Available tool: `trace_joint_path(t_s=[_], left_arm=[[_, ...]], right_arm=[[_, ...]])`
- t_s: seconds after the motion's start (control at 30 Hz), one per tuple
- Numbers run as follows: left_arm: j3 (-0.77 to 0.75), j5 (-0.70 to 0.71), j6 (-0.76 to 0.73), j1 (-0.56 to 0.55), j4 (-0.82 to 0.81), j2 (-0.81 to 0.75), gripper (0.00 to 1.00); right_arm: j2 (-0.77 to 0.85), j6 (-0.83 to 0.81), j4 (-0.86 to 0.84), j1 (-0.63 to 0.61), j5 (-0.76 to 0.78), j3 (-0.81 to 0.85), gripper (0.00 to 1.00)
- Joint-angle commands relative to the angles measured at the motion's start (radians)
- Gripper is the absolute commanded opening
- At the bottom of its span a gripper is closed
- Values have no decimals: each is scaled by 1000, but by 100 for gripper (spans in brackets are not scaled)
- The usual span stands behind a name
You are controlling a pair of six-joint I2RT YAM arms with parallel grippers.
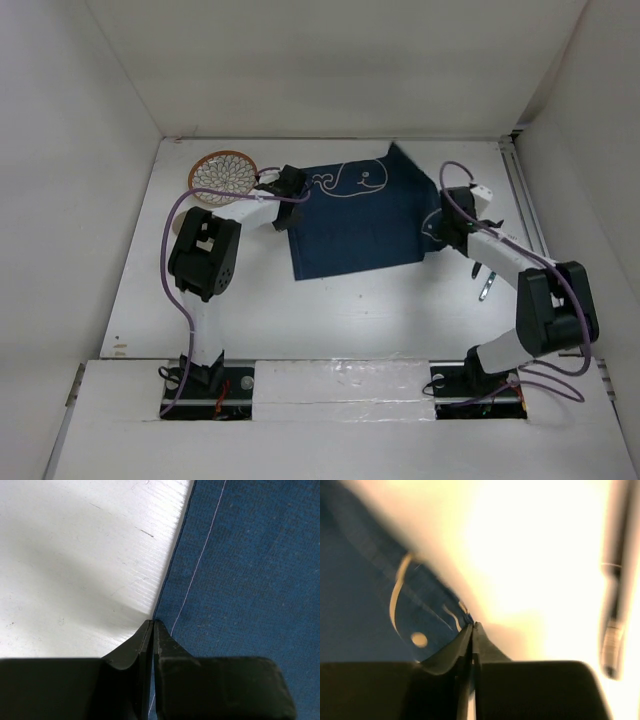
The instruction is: Set the dinner table for one person
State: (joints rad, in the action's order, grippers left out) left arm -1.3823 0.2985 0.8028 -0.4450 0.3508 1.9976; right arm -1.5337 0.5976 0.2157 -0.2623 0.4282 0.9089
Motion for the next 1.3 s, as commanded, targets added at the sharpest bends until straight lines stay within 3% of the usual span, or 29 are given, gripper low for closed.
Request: trace_joint_path(t_s=[0.0,0.03,0.07,0.13,0.3,0.37,0.5,0.63,0.7,0.8,0.97,1.13,1.27], left_arm=[[-1,7,6,6,11,-42,0],[-1,7,6,6,11,-42,0],[-1,7,6,6,11,-42,0],[-1,7,6,6,11,-42,0],[-53,7,-4,6,33,-33,0],[-113,17,-13,6,65,-17,0],[-282,39,-22,19,144,44,0],[-509,62,-34,43,283,112,1],[-524,117,-43,3,283,83,20],[-514,108,-56,-17,264,44,100],[-489,76,-43,-17,264,44,100],[-468,-77,-69,-17,133,62,100],[-587,-128,-70,-17,158,194,100]], right_arm=[[93,70,-78,84,-68,-94,11],[124,70,-78,93,-51,-103,22],[138,97,-31,94,-25,-104,57],[165,137,20,62,79,-94,70],[263,136,-2,-101,223,-94,73],[253,59,-109,-132,152,-106,73],[-50,7,-15,-74,-20,97,73],[-169,-47,83,-94,-43,208,71],[-178,-47,99,-94,-43,226,72],[-151,-35,85,-80,-72,226,73],[-227,-80,168,-41,-95,359,73],[-328,-142,244,-22,-95,502,73],[-443,-182,341,14,-134,659,73]])
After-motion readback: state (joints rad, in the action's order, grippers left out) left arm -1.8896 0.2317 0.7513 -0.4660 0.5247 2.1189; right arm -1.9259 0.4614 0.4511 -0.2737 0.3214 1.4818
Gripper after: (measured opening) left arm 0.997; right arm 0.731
